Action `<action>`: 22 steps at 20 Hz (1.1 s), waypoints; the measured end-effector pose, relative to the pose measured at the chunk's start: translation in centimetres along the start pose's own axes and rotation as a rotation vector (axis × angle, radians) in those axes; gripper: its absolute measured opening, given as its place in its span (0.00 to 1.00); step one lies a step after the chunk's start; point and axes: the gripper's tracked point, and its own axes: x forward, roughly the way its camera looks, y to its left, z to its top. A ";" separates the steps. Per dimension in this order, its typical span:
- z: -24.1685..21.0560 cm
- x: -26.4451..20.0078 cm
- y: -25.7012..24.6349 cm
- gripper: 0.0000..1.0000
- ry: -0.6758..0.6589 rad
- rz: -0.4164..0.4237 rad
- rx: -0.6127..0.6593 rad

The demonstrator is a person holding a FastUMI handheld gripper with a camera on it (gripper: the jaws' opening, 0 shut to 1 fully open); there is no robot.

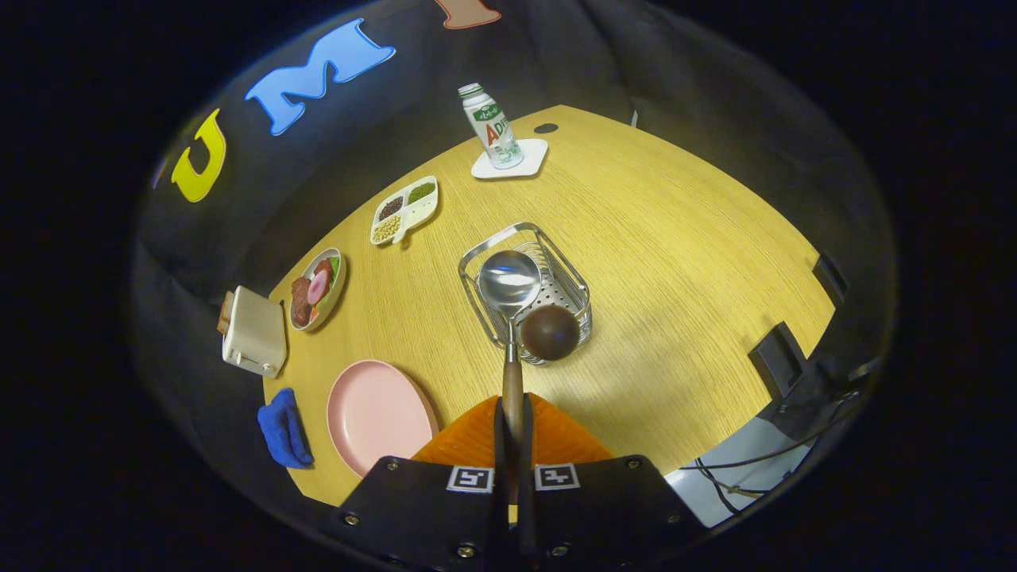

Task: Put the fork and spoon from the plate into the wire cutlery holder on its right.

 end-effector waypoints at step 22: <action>2.4 -1.1 1.3 0.98 -0.115 0.030 -0.035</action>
